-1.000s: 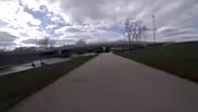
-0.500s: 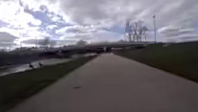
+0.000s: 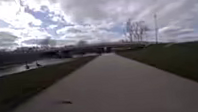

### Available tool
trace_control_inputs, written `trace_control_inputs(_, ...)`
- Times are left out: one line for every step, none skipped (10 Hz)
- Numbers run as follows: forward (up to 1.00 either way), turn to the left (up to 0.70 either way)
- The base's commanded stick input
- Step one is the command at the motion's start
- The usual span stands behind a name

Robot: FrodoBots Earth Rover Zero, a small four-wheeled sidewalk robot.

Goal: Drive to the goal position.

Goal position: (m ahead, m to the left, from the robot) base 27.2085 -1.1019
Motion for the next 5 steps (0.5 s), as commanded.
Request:
trace_control_inputs(1.00,0.00)
trace_control_inputs(1.00,0.00)
trace_control_inputs(1.00,0.00)
trace_control_inputs(1.00,-0.16)
trace_control_inputs(1.00,-0.35)
